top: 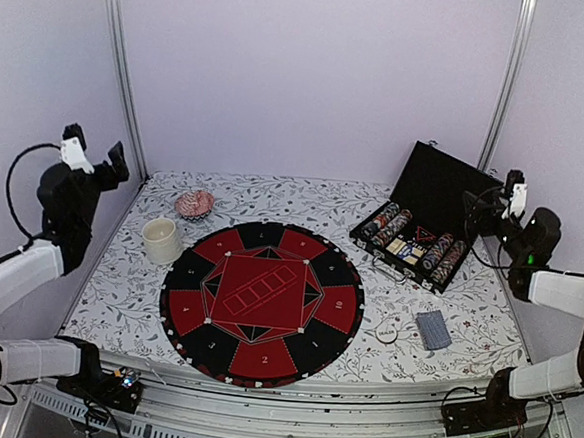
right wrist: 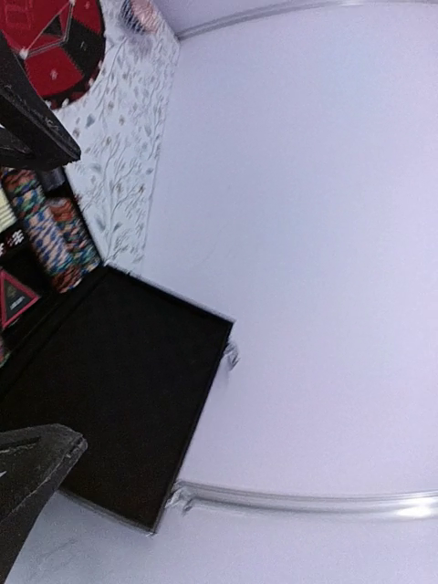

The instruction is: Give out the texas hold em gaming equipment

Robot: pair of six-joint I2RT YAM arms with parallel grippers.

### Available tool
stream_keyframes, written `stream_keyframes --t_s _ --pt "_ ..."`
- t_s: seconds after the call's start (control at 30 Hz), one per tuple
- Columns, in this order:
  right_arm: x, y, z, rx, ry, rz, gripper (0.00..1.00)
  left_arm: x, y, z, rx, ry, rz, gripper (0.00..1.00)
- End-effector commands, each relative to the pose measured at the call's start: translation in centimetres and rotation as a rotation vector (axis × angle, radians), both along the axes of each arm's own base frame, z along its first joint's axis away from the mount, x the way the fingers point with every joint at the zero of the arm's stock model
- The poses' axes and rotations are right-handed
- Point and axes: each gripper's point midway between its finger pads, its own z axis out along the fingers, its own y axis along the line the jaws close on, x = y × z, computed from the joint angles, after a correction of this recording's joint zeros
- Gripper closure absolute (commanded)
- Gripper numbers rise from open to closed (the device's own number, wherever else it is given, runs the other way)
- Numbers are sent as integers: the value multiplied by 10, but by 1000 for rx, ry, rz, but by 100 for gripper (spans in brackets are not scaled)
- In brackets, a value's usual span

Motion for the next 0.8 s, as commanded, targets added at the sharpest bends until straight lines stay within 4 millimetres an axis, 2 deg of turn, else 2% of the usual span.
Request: stream_keyframes --t_s 0.0,0.07,0.13,0.2,0.23,0.27,0.33,0.4,0.57,0.67,0.77 --pt "-3 50 26 175 195 291 0 8 -48 22 -46 183 -202 2" --pt "-3 78 28 213 302 379 3 7 -87 39 2 226 -327 2" --pt "-5 108 15 181 441 398 7 5 -130 42 70 294 -459 2" --pt "-7 134 -1 95 574 368 9 -2 -176 31 156 395 -601 2" --pt "-10 142 -15 40 644 336 10 -7 -197 30 192 427 -662 2" --pt "-18 153 -29 -6 723 329 11 -14 -219 21 227 472 -729 2" --pt "-37 171 -59 -96 867 316 13 -21 -246 4 277 544 -820 2" --pt "-59 182 -89 -184 991 289 14 -25 -262 -10 301 590 -871 2" --pt "-117 187 -156 -319 1274 222 12 -19 -282 -29 303 593 -938 2" --pt "-141 186 -181 -359 1380 191 9 -16 -289 -35 310 599 -965 2" --pt "-159 185 -199 -399 1446 167 10 -16 -293 -45 313 624 -985 2"
